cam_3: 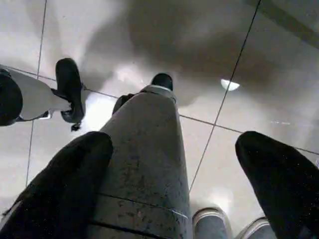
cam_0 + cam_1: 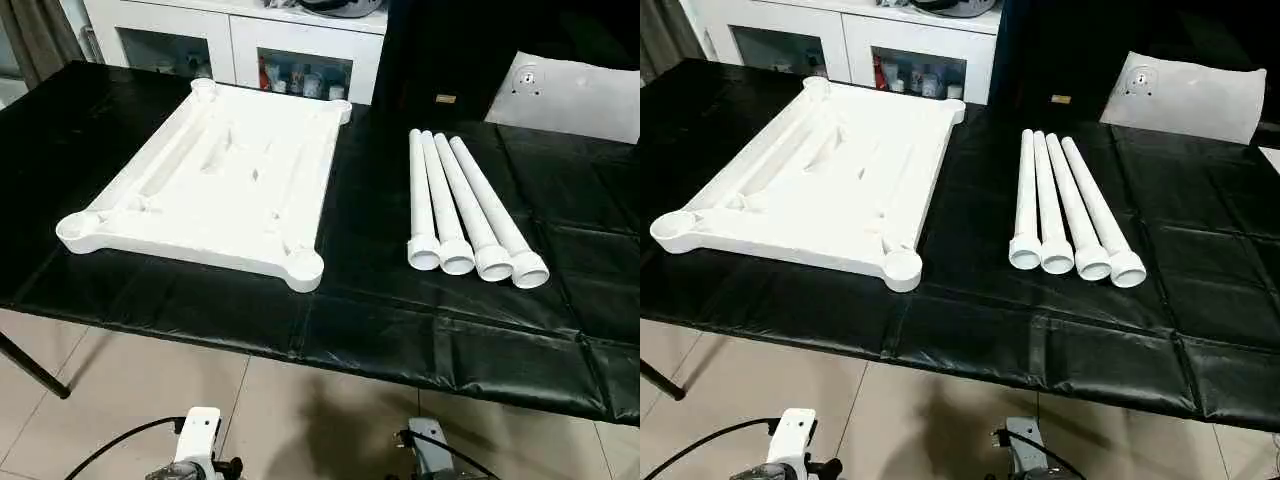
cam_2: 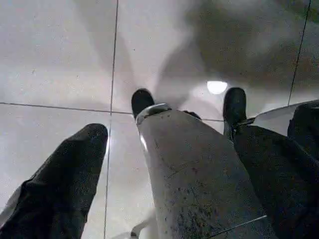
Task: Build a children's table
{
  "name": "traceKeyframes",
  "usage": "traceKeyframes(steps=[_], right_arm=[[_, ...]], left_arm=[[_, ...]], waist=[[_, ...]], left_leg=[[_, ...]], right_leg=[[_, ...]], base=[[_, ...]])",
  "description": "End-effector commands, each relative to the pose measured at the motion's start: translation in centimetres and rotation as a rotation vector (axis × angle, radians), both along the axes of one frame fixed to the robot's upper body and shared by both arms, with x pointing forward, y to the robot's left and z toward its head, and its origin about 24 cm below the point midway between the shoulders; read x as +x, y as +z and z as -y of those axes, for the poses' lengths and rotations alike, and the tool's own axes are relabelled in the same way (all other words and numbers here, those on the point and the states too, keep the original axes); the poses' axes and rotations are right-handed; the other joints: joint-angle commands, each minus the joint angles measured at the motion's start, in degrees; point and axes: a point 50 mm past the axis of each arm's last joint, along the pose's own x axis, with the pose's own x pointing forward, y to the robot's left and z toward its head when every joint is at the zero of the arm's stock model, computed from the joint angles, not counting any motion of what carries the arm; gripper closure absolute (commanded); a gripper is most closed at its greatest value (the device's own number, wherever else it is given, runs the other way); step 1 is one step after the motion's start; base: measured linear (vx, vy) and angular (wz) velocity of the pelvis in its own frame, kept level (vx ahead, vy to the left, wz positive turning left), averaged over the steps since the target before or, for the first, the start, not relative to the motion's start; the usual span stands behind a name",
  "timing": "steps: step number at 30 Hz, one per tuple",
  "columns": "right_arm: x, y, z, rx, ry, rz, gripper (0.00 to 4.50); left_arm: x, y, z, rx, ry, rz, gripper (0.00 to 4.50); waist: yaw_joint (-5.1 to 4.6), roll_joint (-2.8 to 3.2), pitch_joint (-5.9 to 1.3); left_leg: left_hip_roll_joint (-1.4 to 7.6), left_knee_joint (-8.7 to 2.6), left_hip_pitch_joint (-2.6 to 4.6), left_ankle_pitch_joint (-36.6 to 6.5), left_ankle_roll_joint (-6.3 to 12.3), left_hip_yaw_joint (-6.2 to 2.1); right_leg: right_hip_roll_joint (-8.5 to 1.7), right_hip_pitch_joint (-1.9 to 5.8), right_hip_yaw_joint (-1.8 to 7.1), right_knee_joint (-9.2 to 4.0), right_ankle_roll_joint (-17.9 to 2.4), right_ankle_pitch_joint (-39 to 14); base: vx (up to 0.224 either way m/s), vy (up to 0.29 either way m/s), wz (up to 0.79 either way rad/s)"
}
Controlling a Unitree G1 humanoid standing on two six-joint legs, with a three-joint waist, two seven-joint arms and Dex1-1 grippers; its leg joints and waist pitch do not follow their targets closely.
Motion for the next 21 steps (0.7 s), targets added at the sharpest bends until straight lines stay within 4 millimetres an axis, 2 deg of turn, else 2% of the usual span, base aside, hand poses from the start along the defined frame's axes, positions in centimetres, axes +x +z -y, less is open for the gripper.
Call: traceKeyframes(steps=[1,4,5,6,7,12,16,18,21], right_arm=[[-1.1,-0.4,0.3,-0.011,-0.006,-0.046,0.0],[-1.1,-0.4,0.3,-0.011,-0.006,-0.046,0.0],[0.5,0.1,1.4,-0.064,-0.043,0.103,0.0],[0.5,0.1,1.4,-0.062,-0.042,0.11,0.0],[0.4,0.0,1.1,-0.042,-0.028,0.117,0.0],[0.4,0.0,0.2,-0.024,0.024,0.15,0.0],[0.8,0.2,-0.7,-0.026,0.018,0.212,0.0],[1.6,0.6,-0.9,0.018,-0.055,0.268,0.0],[2.2,0.8,-0.5,0.0,-0.079,0.288,0.0]], left_arm=[[-1.2,-0.6,0.4,-0.01,0.004,-0.052,0.04],[-1.2,-0.6,0.4,-0.01,0.004,-0.052,0.04],[-0.4,-0.6,-0.3,0.081,0.038,0.005,0.04],[-0.4,-0.5,-0.4,0.083,0.043,0.011,0.04],[-0.5,-0.5,-0.5,0.083,0.057,0.022,0.04],[-0.3,-0.4,-0.6,0.081,0.065,0.058,0.04],[0.8,0.0,-0.6,0.096,0.01,0.139,0.04],[1.8,0.5,-0.2,0.108,-0.027,0.227,0.04],[2.1,0.6,0.2,0.07,-0.038,0.229,0.04]], waist=[[0.05,0.55,-1.07],[0.03,0.56,-1.06],[-0.23,-0.44,-1.07],[-0.09,0.15,-1.37],[0.03,0.08,-1.22],[0.06,0.09,-1.39],[0.19,0.1,-1.61],[0.24,0.23,-1.72],[0.17,0.23,-1.57]], left_leg=[[5.92,-5.22,-0.24,-7.39,2.68,-2.07],[5.91,-5.23,-0.25,-7.37,2.68,-2.07],[5.95,-5.17,-0.23,-7.27,2.94,-1.89],[5.57,-4.98,-0.07,-7.15,2.4,-1.88],[5.87,-5.07,-0.25,-6.24,2.89,-2.09],[5.83,-4.68,-0.31,-3.42,4.73,-1.92],[5.88,-4.42,-0.3,-1.86,5.9,-1.83],[5.97,-4.29,-0.36,-0.96,6.43,-1.8],[5.95,-4.38,-0.31,-1.94,6.12,-1.66]], right_leg=[[-8.23,0.87,3.6,-4.37,-14.65,-1.67],[-8.18,0.87,3.58,-4.35,-14.63,-1.57],[-8.12,0.88,3.58,-4.45,-14.57,-1.79],[-8.12,0.89,3.62,-4.51,-13.92,-2.18],[-8.31,1.01,3.6,-4.16,-14.01,-0.22],[-8.29,1.0,3.44,-3.62,-15.16,4.99],[-8.17,0.92,3.37,-3.07,-15.96,9.5],[-8.15,0.98,3.29,-2.73,-16.09,12.84],[-8.18,1.04,3.26,-2.77,-16.2,12.15]], base=[[0.0,0.0,0.0],[0.0,0.0,0.0],[0.0,0.0,0.0],[0.0,0.0,0.0],[0.0,0.0,0.0],[0.0,0.0,0.0],[0.0,0.0,0.0],[0.0,0.0,0.0],[0.0,0.0,0.0]])
